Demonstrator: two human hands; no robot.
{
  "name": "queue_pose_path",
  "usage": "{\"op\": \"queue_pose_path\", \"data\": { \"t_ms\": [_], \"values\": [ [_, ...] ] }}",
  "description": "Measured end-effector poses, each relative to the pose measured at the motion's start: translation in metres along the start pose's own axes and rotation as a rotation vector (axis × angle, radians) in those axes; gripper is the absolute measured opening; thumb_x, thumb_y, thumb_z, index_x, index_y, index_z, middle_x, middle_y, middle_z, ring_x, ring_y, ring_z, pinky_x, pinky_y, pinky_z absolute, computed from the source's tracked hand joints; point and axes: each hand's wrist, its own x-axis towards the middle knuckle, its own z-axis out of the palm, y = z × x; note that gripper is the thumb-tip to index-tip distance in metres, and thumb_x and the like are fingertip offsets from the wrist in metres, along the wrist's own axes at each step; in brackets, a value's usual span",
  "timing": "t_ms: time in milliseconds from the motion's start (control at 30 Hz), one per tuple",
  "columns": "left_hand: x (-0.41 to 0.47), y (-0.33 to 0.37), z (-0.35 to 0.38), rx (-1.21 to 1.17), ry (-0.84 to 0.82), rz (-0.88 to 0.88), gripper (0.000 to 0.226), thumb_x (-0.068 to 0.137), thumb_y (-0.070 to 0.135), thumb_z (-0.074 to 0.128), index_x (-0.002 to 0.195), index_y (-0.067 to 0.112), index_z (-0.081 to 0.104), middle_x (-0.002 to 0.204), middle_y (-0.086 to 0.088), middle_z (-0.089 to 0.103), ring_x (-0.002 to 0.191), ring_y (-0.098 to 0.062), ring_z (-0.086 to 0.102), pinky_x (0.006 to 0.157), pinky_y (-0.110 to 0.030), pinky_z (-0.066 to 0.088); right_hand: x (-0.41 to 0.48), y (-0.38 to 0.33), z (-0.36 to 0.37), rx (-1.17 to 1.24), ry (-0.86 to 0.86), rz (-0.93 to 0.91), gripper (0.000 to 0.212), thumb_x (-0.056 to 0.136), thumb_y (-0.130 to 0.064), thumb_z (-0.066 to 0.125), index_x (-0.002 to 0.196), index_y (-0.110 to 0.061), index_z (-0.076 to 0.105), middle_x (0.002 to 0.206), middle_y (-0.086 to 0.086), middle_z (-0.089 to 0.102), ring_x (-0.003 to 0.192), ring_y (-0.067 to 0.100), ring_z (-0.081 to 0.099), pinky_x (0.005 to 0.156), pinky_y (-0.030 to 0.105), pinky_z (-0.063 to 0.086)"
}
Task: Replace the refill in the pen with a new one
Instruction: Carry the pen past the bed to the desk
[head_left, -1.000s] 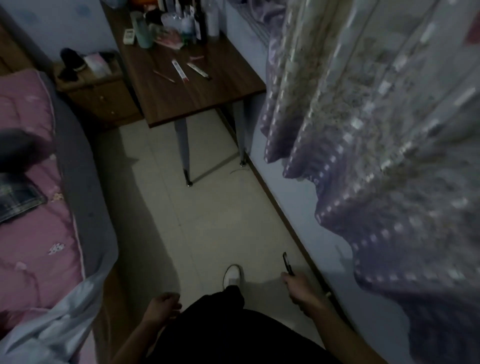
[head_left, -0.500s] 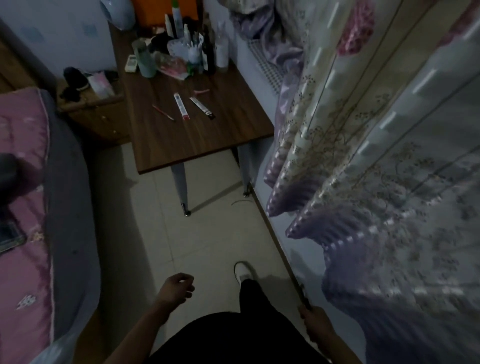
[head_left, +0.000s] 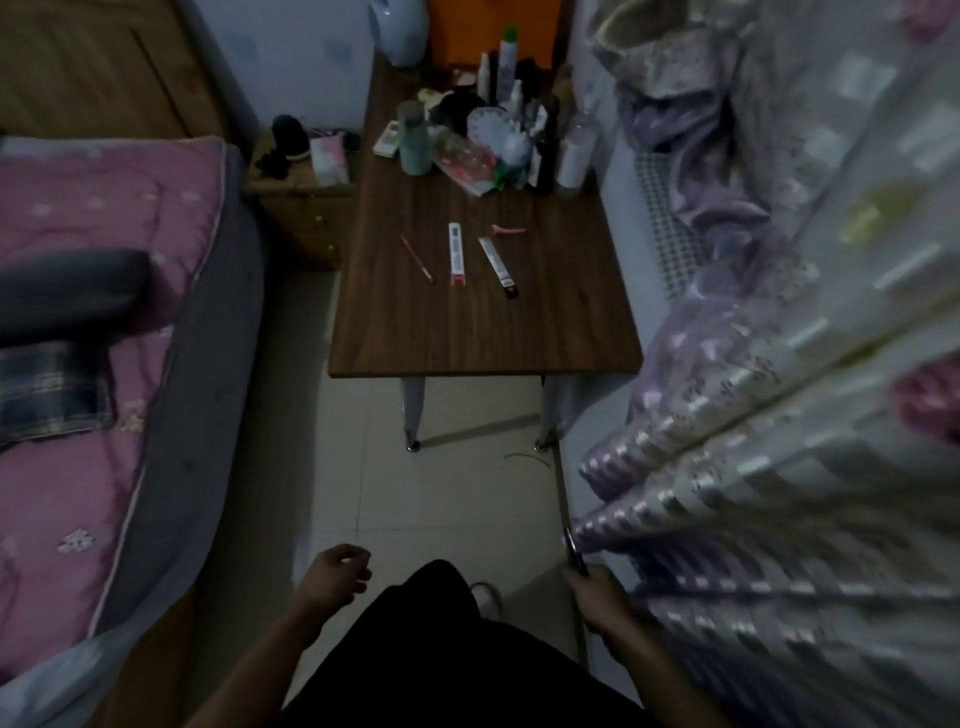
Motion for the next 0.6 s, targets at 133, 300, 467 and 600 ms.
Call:
{"op": "queue_pose_path", "data": {
  "t_ms": [133,300,467,600],
  "values": [
    [0.007,0.006,-0.018,-0.079,0.051,-0.065,0.017,0.098,0.009,0.050,0.103,-0.002,0.061,0.078,-0.018,0.056,0.060,-0.021,0.047,0.055,-0.026,0.032,0.034,-0.069,0.000,-0.103,-0.035,-0.058,0.017,0.095,-0.020,0.057,0.082,-0.010,0.061,0.075,0.012,0.060,0.073,0.025,0.056,0.061,0.031,0.036],
    [0.041,0.029,-0.037,-0.097,0.065,-0.109,0.019,0.098,0.012,0.051,0.102,-0.003,0.062,0.076,-0.016,0.058,0.059,-0.021,0.048,0.056,-0.026,0.034,0.078,-0.140,-0.001,-0.078,-0.047,-0.061,0.029,0.093,-0.028,0.057,0.067,-0.017,0.053,0.065,0.006,0.053,0.062,0.021,0.051,0.059,0.031,0.033],
    [0.088,0.082,-0.065,-0.110,0.064,-0.116,0.018,0.098,0.011,0.051,0.101,-0.003,0.063,0.074,-0.016,0.058,0.057,-0.021,0.048,0.055,-0.025,0.033,0.117,-0.196,-0.011,-0.045,0.004,-0.073,0.031,0.092,-0.026,0.057,0.065,-0.017,0.049,0.058,0.004,0.046,0.056,0.020,0.045,0.058,0.032,0.028],
    [0.130,0.143,-0.084,-0.085,0.038,-0.083,0.017,0.097,0.015,0.052,0.101,0.003,0.063,0.078,-0.016,0.061,0.061,-0.023,0.052,0.055,-0.027,0.037,0.136,-0.222,-0.012,-0.028,-0.035,-0.036,0.027,0.096,-0.029,0.056,0.074,-0.014,0.063,0.066,0.007,0.057,0.065,0.023,0.057,0.060,0.031,0.034]
  ]
}}
